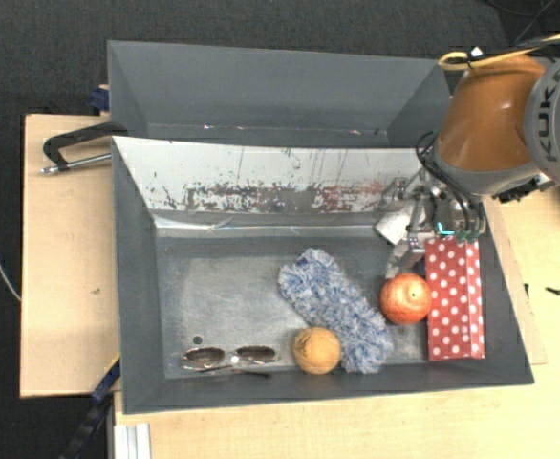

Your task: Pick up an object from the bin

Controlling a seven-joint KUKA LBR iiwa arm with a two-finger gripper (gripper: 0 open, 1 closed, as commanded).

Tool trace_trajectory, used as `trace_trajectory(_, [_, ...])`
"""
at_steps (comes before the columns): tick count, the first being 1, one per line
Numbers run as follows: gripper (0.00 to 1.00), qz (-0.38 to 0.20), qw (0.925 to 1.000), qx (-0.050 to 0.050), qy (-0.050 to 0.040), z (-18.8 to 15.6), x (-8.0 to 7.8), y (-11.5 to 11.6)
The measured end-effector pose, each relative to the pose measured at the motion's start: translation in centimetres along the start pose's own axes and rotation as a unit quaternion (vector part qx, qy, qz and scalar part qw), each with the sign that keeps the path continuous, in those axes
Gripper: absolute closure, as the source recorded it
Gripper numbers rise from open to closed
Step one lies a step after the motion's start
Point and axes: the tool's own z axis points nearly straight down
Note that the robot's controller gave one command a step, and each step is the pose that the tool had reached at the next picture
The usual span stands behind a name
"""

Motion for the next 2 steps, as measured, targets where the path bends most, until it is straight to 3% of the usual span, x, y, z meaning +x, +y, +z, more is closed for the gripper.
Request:
trace_trajectory(1, [0.0,-0.001,1.0,0.001,-0.004,-0.4,-0.2,0.0])
trace_trajectory(2, [0.0,-0.011,0.9999,0.0,-0.0051,5.3,1.6,7.2])
